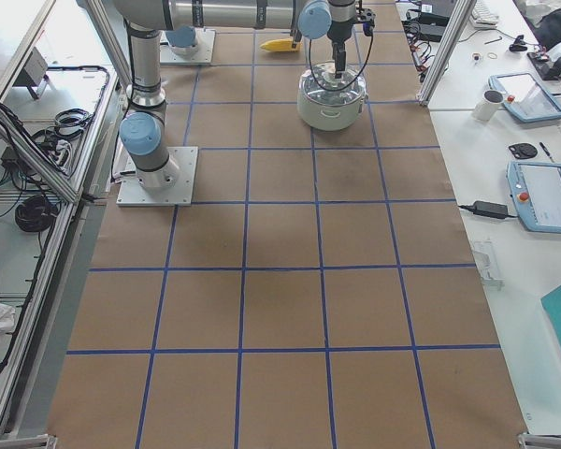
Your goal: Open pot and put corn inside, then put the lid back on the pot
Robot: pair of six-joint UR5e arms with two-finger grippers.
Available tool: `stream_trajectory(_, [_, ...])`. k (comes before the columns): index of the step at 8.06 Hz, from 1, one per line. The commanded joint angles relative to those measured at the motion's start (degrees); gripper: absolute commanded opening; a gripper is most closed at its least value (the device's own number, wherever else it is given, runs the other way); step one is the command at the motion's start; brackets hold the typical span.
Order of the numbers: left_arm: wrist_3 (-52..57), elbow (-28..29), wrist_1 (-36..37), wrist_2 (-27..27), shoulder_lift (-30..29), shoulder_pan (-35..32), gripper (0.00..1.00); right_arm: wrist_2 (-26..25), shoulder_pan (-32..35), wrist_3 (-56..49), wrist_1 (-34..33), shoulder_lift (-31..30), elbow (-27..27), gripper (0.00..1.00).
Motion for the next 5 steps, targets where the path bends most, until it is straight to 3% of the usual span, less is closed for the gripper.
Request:
stream_trajectory(1, [-0.3, -0.5, 1.8, -1.3, -0.8, 0.1, 0.87, -0.7, 8.0, 12.3, -8.8, 5.8, 0.2, 1.0])
stream_trajectory(2, [0.0, -0.6, 1.8, -1.1, -0.8, 0.1, 0.8, -0.8, 8.0, 12.3, -9.3, 7.0, 0.7, 1.0])
stream_trajectory(3, [0.5, -0.6, 1.8, -0.9, -0.6, 0.1, 0.65, -0.8, 8.1, 12.1, -9.9, 7.5, 1.2, 1.0])
stream_trajectory(4, [2.7, -0.5, 1.8, -0.9, -0.5, 0.1, 0.56, -0.9, 8.1, 12.2, -11.9, 8.8, 1.8, 1.0])
stream_trajectory(5, [3.7, -0.5, 1.8, -0.7, -0.4, 0.1, 0.38, -0.9, 8.1, 12.2, -14.1, 9.6, 1.8, 1.0])
